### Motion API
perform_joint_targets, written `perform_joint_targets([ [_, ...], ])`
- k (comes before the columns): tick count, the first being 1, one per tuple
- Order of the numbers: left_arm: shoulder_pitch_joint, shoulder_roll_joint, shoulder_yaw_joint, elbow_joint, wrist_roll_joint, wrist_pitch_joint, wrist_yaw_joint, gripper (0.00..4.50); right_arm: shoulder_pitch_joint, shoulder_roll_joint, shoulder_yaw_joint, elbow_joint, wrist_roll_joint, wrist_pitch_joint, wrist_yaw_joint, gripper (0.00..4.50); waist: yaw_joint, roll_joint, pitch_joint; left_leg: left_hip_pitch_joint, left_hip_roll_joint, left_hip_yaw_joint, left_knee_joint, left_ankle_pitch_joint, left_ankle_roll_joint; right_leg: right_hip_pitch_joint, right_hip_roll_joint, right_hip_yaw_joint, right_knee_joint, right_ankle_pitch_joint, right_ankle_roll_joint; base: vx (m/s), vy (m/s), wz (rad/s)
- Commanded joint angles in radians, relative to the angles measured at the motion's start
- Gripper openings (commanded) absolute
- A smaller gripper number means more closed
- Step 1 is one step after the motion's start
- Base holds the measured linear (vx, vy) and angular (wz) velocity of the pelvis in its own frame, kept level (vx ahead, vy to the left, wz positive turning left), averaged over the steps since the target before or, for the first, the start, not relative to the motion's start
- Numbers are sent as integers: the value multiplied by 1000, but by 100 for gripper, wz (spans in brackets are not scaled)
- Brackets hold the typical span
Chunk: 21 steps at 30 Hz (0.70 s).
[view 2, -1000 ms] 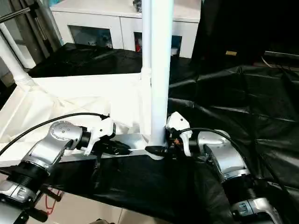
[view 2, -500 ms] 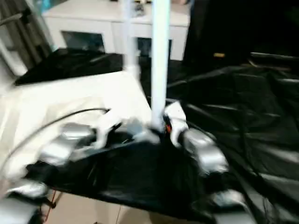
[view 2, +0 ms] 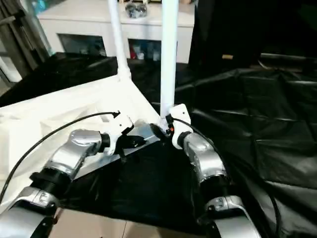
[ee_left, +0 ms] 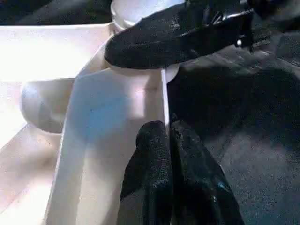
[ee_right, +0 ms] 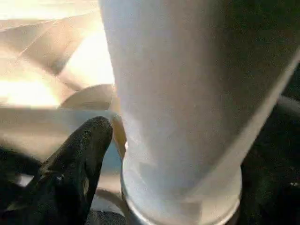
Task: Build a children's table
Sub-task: Rotate leg to tighten
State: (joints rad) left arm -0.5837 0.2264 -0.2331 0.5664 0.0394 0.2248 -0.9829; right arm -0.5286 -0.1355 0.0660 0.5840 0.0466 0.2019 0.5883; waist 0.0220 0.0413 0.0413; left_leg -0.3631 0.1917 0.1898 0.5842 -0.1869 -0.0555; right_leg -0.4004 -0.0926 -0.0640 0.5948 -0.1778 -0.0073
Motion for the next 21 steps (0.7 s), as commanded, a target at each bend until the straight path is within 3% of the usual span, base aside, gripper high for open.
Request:
perform_joint_targets([
  [1,8,-2,-55,-52,-29,-43,-108,0,19,1,108,-46,21,-15,161,383,6,1,-66,4,32,-14,-65,-209,51,49,-45,38,-60,-68,-253,52,-6,5],
  [3,14,15,-57,-63,-37,-48,-141,0,31,-32,127,-71,21,-24,221,383,13,3,-70,0,31,-11,-58,-131,87,54,-45,35,-47,35,-280,61,-13,3],
  [4,21,44,-63,-71,-43,-64,-192,0,51,-89,153,-111,29,-35,323,383,14,1,-69,-1,31,-9,-57,-120,98,54,-43,35,-46,53,-287,0,0,0],
  [5,19,54,-66,-68,-41,-68,-209,0,57,-111,158,-123,36,-38,369,383,26,-4,-67,1,34,-7,-55,-123,118,54,-44,34,-44,47,-295,0,0,0],
  [6,17,64,-71,-64,-35,-71,-220,0,64,-128,162,-137,45,-38,407,383,29,-2,-66,1,36,-7,-56,-127,119,54,-45,34,-45,32,-294,0,0,0],
  [8,13,77,-76,-64,-34,-72,-246,0,71,-156,166,-157,57,-32,469,383,34,-7,-63,2,38,-7,-59,-150,109,54,-48,34,-49,-29,-289,0,0,0],
  [13,14,96,-76,-89,-66,-54,-299,0,89,-219,188,-216,88,-23,592,344,44,-6,-57,9,42,-7,-66,-215,67,46,-48,39,-61,-156,-266,0,0,0],
  [14,15,99,-77,-91,-67,-54,-304,0,91,-224,190,-221,91,-22,602,316,44,-6,-56,9,42,-7,-66,-218,63,46,-48,39,-61,-163,-264,0,0,0],
  [18,24,111,-74,-94,-76,-51,-332,0,100,-244,201,-245,101,-4,646,299,45,-1,-58,8,40,-9,-66,-215,52,46,-49,39,-61,-164,-258,0,0,0],
  [21,27,115,-74,-91,-75,-54,-342,0,110,-247,206,-251,98,-1,658,275,46,-6,-61,5,39,-9,-63,-190,59,50,-48,38,-56,-124,-264,0,0,0],
])
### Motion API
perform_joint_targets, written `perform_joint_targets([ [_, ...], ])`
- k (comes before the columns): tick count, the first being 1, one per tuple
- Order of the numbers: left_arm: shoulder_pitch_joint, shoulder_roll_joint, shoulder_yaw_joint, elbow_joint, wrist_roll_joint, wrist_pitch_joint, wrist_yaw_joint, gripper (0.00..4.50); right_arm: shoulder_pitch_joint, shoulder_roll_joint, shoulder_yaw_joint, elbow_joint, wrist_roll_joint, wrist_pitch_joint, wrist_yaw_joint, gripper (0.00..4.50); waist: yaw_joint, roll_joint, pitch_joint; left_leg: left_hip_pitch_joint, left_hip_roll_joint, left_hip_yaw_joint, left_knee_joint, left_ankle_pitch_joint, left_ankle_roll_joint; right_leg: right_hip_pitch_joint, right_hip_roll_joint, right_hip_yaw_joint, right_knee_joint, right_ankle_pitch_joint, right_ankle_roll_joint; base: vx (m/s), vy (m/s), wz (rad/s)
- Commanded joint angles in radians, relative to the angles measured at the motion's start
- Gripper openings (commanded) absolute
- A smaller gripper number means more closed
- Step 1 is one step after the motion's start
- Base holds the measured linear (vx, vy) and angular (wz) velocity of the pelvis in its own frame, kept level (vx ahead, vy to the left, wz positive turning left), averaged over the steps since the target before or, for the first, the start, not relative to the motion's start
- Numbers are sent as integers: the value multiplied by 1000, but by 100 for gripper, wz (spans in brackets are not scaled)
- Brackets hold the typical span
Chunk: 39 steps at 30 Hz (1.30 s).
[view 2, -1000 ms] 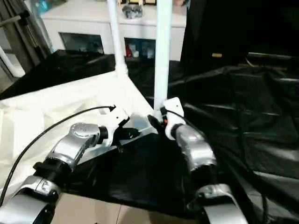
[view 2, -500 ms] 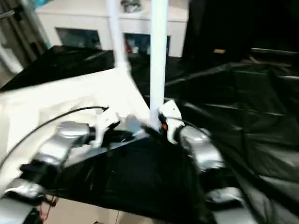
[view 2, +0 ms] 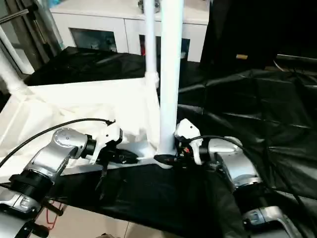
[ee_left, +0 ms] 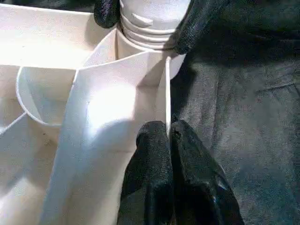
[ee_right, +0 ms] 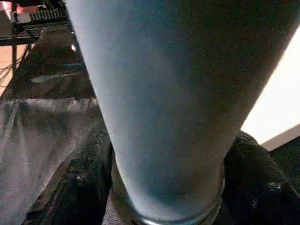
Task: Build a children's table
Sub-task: Rotate leg to tighten
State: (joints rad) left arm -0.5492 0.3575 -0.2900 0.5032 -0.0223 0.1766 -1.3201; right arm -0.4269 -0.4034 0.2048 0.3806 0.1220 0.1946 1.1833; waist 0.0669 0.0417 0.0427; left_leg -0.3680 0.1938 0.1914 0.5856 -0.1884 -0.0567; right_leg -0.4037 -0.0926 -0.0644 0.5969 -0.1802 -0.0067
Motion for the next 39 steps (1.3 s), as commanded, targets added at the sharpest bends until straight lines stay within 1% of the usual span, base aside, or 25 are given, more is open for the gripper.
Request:
perform_joint_targets([
  [1,-6,-15,-16,-28,-13,-6,-4,0,16,23,70,-51,21,8,65,273,2,-5,-62,9,37,-11,-64,-177,66,53,-48,38,-57,-108,-267,0,0,0],
  [3,-7,-16,-14,-32,-15,0,0,0,19,24,71,-54,21,12,62,271,1,-4,-63,10,37,-11,-63,-172,70,53,-48,37,-56,-102,-271,0,0,0],
  [8,-8,-29,-12,-22,0,-1,40,0,32,75,46,-30,25,32,-20,270,1,-15,-60,9,37,-10,-65,-189,63,53,-49,38,-61,-158,-257,0,0,0],
  [10,-8,-29,-12,-22,0,-1,40,0,32,75,46,-30,25,32,-20,270,1,-10,-59,10,37,-11,-67,-197,56,50,-50,39,-64,-182,-248,0,0,0],
  [11,-11,-41,-9,-16,9,5,74,0,26,104,30,-2,17,32,-82,270,-1,-21,-57,10,37,-11,-68,-205,51,50,-49,39,-66,-201,-241,0,0,0],
  [12,-11,-41,-9,-16,9,5,74,0,26,104,30,-2,17,32,-82,270,-2,-14,-55,11,36,-13,-71,-225,41,47,-52,40,-69,-242,-234,0,0,0],
  [14,-29,-78,1,18,37,15,181,0,-4,174,-12,88,-23,22,-267,270,-13,-8,-49,15,34,-15,-76,-280,8,39,-52,40,-80,-321,-214,0,0,0],
  [15,-49,-114,7,55,57,29,265,0,-26,220,-35,148,-43,24,-380,270,-14,-4,-49,16,33,-19,-77,-299,-4,41,-53,38,-80,-348,-207,0,0,0],
  [17,-75,-165,17,99,73,53,366,0,-49,282,-59,203,-59,40,-505,270,-24,-4,-47,22,30,-23,-80,-353,-32,38,-52,37,-89,-429,-171,0,0,0],
  [18,-81,-178,20,109,76,59,390,0,-55,298,-64,214,-63,44,-536,270,-28,-5,-45,24,29,-22,-81,-360,-37,34,-52,38,-92,-432,-170,0,0,0],
  [21,-100,-227,24,141,85,74,461,0,-78,368,-80,254,-71,51,-646,270,-35,-9,-46,26,28,-26,-83,-389,-28,36,-53,36,-99,-460,-154,0,0,0],
  [23,-94,-240,20,137,91,72,467,0,-86,389,-72,273,-85,29,-668,270,-37,-2,-45,28,27,-26,-84,-404,-24,34,-51,36,-102,-446,-155,0,0,0],
  [24,-94,-243,20,137,91,72,467,0,-87,392,-71,276,-88,25,-671,270,-37,-3,-45,27,27,-25,-84,-405,-23,35,-51,36,-102,-441,-156,0,0,0],
  [25,-89,-247,19,128,88,68,456,0,-89,400,-74,275,-81,17,-659,304,-36,5,-47,27,26,-26,-84,-403,-20,37,-51,36,-100,-431,-157,0,0,0],
  [26,-85,-247,15,119,84,61,441,0,-89,404,-80,270,-68,17,-642,339,-37,5,-47,27,26,-25,-85,-405,-18,37,-51,37,-102,-425,-158,0,0,0],
  [27,-84,-246,13,115,82,57,427,0,-89,406,-87,264,-56,21,-625,339,-37,1,-48,24,26,-25,-85,-398,-14,39,-49,37,-99,-409,-161,0,0,0],
  [29,-79,-241,9,106,80,50,409,0,-85,402,-90,248,-43,26,-599,339,-36,3,-48,24,28,-25,-86,-394,-6,40,-51,37,-98,-403,-169,0,0,0],
  [30,-77,-238,7,102,79,48,401,0,-83,399,-90,240,-39,28,-587,372,-36,3,-48,24,28,-25,-86,-392,-6,40,-50,37,-99,-399,-169,0,0,0],
  [31,-77,-238,7,102,79,48,401,0,-83,399,-90,240,-39,28,-587,372,-37,4,-48,23,28,-25,-86,-392,-7,40,-50,37,-97,-393,-171,0,0,0],
  [33,-60,-202,-2,69,65,17,335,0,-65,337,-46,172,-60,2,-501,387,-36,-9,-50,19,30,-24,-87,-369,2,43,-50,39,-95,-373,-175,0,0,0],
  [34,-55,-194,-4,62,62,8,321,0,-60,322,-37,158,-63,-5,-478,387,-32,-5,-50,17,31,-26,-87,-361,5,46,-52,38,-92,-364,-176,0,0,0],
  [35,-49,-180,-8,54,59,-5,301,0,-54,299,-23,138,-66,-15,-443,387,-32,-3,-55,17,34,-22,-84,-319,14,46,-50,41,-85,-276,-196,0,0,0],
  [37,-40,-163,-12,40,54,-6,276,0,-44,263,-5,111,-66,-30,-393,387,-31,-2,-57,16,33,-20,-81,-291,22,50,-48,40,-80,-222,-213,0,0,0],
  [38,-29,-142,-18,23,46,-17,236,0,-31,219,11,75,-57,-41,-326,387,-27,-1,-64,10,31,-18,-73,-227,45,59,-49,39,-68,-121,-238,0,0,0],
  [39,-21,-124,-23,7,41,-18,201,0,-19,182,20,45,-44,-44,-266,387,-27,-1,-64,10,32,-15,-71,-207,55,56,-48,40,-65,-89,-247,0,0,0],
])
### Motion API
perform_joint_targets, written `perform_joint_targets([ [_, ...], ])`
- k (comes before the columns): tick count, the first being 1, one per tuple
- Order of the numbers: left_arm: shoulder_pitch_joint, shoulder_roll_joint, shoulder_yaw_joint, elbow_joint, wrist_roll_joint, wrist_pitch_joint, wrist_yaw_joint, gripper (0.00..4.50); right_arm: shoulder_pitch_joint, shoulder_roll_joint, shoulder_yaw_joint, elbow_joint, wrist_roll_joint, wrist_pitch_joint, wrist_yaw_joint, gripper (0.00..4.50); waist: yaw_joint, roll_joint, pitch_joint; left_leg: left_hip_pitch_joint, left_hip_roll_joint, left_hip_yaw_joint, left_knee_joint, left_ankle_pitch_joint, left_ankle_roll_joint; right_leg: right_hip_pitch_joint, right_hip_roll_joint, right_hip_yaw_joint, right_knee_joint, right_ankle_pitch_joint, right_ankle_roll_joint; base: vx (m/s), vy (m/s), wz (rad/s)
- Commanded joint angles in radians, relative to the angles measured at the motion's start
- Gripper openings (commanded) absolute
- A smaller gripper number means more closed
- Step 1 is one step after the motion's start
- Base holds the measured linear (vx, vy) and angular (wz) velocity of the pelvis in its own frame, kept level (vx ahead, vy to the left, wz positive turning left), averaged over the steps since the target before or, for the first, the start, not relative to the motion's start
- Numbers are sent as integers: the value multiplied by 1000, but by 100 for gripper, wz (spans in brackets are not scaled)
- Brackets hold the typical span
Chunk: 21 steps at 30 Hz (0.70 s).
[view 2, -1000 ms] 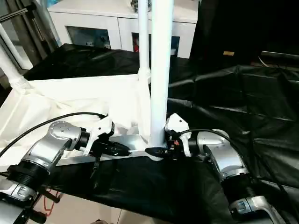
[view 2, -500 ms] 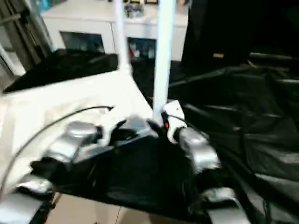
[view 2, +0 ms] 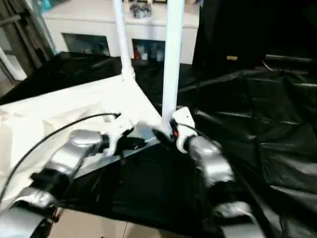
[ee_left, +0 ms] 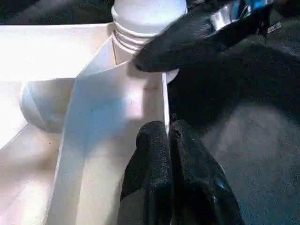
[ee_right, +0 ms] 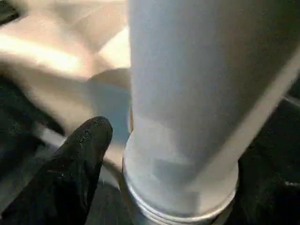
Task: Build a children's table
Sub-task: Rotate leg to tighten
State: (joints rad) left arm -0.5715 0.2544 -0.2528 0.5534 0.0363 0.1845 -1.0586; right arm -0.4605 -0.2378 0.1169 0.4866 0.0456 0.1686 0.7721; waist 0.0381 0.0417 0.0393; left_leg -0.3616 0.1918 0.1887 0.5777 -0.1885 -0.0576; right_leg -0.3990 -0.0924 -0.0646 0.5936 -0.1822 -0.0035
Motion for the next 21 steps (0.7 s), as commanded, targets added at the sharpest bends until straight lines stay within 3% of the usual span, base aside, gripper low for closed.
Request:
perform_joint_targets([
  [1,5,-13,-62,-49,-19,-28,-74,0,20,0,112,-74,39,-19,172,387,4,-2,-63,3,33,-12,-61,-183,65,54,-47,39,-58,-54,-260,0,0,0],
  [2,15,16,-71,-67,-20,-39,-118,0,40,-56,122,-121,62,-16,262,387,16,-6,-66,-1,36,-10,-52,-121,107,57,-46,37,-46,33,-280,0,0,0],
  [3,17,24,-72,-71,-19,-40,-128,0,45,-69,122,-133,66,-13,286,387,20,-4,-65,-1,37,-8,-51,-114,118,55,-45,37,-45,42,-284,0,0,0],
  [4,17,28,-72,-72,-20,-41,-133,0,47,-75,123,-138,69,-11,296,387,22,-10,-63,-2,37,-6,-51,-114,128,52,-46,36,-45,37,-289,0,0,0],
  [7,27,67,-72,-83,-22,-48,-180,0,60,-115,127,-173,86,4,376,362,28,-4,-60,0,40,-8,-55,-143,116,51,-47,35,-50,-26,-286,0,0,0],
  [8,31,77,-74,-86,-22,-50,-193,0,62,-124,130,-176,87,3,390,362,27,3,-59,1,40,-8,-57,-168,100,50,-48,35,-53,-58,-282,0,0,0],
  [12,53,108,-83,-104,-27,-56,-228,0,75,-153,147,-190,89,7,432,322,25,0,-54,4,40,-9,-64,-231,60,49,-48,38,-62,-158,-264,0,0,0],
  [13,54,111,-83,-107,-28,-55,-232,0,78,-157,149,-197,93,13,436,318,24,-7,-55,5,41,-8,-63,-228,58,49,-48,38,-63,-163,-260,0,0,0],
  [16,50,112,-75,-105,-32,-52,-228,0,80,-151,154,-213,99,28,439,286,26,-4,-57,4,40,-10,-62,-197,57,48,-48,39,-59,-153,-256,0,0,0],
  [21,35,104,-71,-87,-32,-52,-218,0,86,-138,163,-215,90,28,440,269,25,-1,-59,2,37,-9,-58,-172,68,50,-47,37,-55,-100,-267,0,0,0],
])
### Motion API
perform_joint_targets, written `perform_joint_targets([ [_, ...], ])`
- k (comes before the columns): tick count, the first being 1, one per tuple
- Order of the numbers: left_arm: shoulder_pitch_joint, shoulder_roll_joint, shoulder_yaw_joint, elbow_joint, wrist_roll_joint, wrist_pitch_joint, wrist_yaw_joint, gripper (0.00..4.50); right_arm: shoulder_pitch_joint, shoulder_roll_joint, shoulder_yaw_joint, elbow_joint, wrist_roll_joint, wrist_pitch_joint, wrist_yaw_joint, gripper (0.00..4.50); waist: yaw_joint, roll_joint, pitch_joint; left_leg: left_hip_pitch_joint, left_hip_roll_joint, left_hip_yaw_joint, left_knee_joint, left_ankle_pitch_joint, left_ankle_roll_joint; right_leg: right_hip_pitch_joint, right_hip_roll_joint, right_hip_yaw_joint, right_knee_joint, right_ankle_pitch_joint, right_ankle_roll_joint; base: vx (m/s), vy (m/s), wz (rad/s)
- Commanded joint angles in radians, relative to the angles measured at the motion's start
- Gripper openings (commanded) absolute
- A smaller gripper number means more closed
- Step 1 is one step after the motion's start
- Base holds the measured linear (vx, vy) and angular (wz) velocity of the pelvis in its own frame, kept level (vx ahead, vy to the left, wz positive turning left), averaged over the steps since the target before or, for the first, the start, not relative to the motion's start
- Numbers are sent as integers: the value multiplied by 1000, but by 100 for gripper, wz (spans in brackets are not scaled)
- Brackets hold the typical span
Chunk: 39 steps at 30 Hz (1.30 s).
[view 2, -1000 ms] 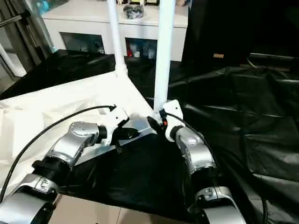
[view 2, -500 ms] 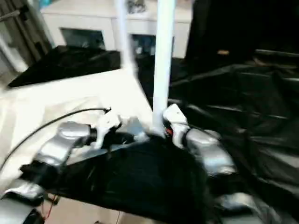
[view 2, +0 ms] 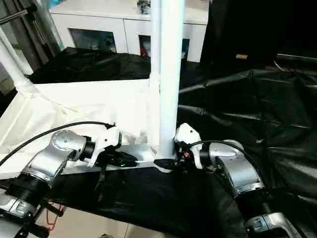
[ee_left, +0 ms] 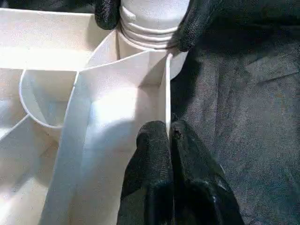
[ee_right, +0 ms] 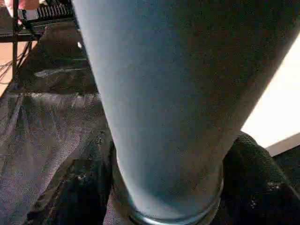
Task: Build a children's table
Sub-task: Rotate leg to tighten
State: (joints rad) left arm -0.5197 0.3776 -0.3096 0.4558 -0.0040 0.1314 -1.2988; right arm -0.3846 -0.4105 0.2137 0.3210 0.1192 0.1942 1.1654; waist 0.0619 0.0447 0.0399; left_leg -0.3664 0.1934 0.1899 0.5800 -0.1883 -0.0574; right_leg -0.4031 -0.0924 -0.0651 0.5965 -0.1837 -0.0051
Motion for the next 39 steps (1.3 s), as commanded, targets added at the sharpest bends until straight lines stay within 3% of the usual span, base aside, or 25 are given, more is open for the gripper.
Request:
perform_joint_targets([
  [1,-19,-27,-11,15,6,7,33,0,13,40,64,-48,19,4,38,269,1,-7,-60,6,35,-10,-60,-173,68,55,-47,38,-58,-104,-265,0,0,0],
  [4,-30,-56,3,24,9,38,105,0,18,75,43,-28,6,29,-53,268,2,-9,-56,7,36,-10,-62,-183,63,53,-48,38,-62,-147,-257,0,0,0],
  [5,-50,-85,14,58,42,43,210,0,4,119,22,28,-31,15,-173,267,-3,-6,-51,10,35,-12,-67,-226,40,47,-50,39,-71,-233,-237,0,0,0],
  [8,-64,-123,29,75,49,85,287,0,-16,172,-2,97,-72,3,-320,267,-11,-6,-48,15,32,-17,-72,-284,-2,45,-51,39,-81,-337,-205,0,0,0],
  [10,-76,-157,37,89,50,116,334,0,-39,225,-40,156,-78,17,-444,267,-16,-8,-44,16,31,-20,-75,-322,-14,43,-52,40,-87,-402,-177,0,0,0],
  [11,-101,-202,41,120,58,127,397,0,-73,292,-97,228,-61,41,-582,267,-27,-6,-44,18,28,-23,-78,-345,-24,40,-51,38,-90,-424,-168,0,0,0],
  [12,-105,-209,42,124,59,128,406,0,-78,300,-104,238,-59,43,-601,267,-31,-5,-45,21,27,-23,-77,-353,-29,37,-50,38,-93,-427,-168,0,0,0],
  [13,-116,-226,46,133,59,134,428,0,-86,316,-114,258,-60,47,-640,266,-33,-13,-48,18,27,-26,-77,-346,-25,43,-51,37,-91,-414,-166,0,0,0],
  [14,-126,-242,51,140,58,139,449,0,-93,327,-115,274,-69,46,-671,266,-31,-11,-47,17,27,-24,-77,-336,-20,43,-51,38,-92,-400,-166,0,0,0],
  [15,-135,-256,57,148,56,142,467,0,-99,338,-109,285,-86,44,-701,266,-32,-20,-48,18,28,-19,-75,-327,-10,39,-49,40,-94,-373,-172,0,0,0],
  [16,-135,-256,57,148,56,142,467,0,-99,338,-109,285,-86,44,-701,266,-30,-16,-49,17,27,-20,-74,-319,-8,41,-50,41,-90,-361,-176,0,0,0],
  [17,-143,-270,55,159,62,133,479,0,-111,363,-97,307,-123,33,-752,266,-29,-19,-51,12,27,-18,-74,-288,1,45,-50,41,-86,-319,-184,0,0,0],
  [19,-141,-273,54,158,60,131,473,0,-116,376,-96,312,-131,19,-764,266,-28,-18,-51,13,27,-17,-73,-279,9,43,-51,42,-85,-297,-190,0,0,0],
  [20,-140,-273,54,157,60,130,471,0,-117,378,-98,313,-128,16,-763,322,-28,-18,-52,12,27,-16,-72,-274,12,44,-50,41,-84,-289,-192,0,0,0],
  [23,-127,-261,47,140,57,114,436,0,-125,398,-124,301,-84,-3,-721,346,-27,-14,-53,13,27,-14,-71,-263,22,45,-49,42,-84,-262,-200,0,0,0],
  [26,-112,-235,45,119,46,78,391,0,-120,356,-93,255,-94,-33,-671,377,-27,-14,-58,7,28,-16,-70,-233,29,52,-49,41,-75,-205,-208,0,0,0],
  [27,-105,-221,45,107,38,78,368,0,-116,340,-81,235,-95,-35,-647,384,-29,-19,-59,6,29,-14,-68,-209,38,52,-48,41,-71,-162,-220,0,0,0],
  [28,-102,-214,44,101,35,75,356,0,-113,332,-74,224,-94,-34,-633,388,-28,-24,-59,5,29,-14,-66,-198,43,54,-48,40,-69,-149,-225,0,0,0],
  [29,-89,-191,41,84,26,51,312,0,-99,304,-49,187,-91,-30,-570,388,-25,-23,-62,2,29,-13,-61,-162,65,56,-48,39,-62,-101,-237,0,0,0],
  [33,-62,-145,31,43,5,31,221,0,-62,247,-5,116,-72,-40,-422,388,-21,-20,-63,4,33,-11,-58,-131,98,56,-47,40,-54,-45,-257,0,0,0],
  [36,-35,-94,18,-1,-19,37,118,0,-23,183,12,60,-46,-60,-287,388,-16,-16,-59,6,35,-9,-59,-147,95,53,-48,40,-55,-55,-270,0,0,0],
  [39,-24,-55,8,-19,-35,26,49,0,1,129,20,8,-2,-41,-174,388,-10,-22,-56,7,38,-7,-63,-183,84,52,-47,40,-59,-108,-261,0,0,0],
])
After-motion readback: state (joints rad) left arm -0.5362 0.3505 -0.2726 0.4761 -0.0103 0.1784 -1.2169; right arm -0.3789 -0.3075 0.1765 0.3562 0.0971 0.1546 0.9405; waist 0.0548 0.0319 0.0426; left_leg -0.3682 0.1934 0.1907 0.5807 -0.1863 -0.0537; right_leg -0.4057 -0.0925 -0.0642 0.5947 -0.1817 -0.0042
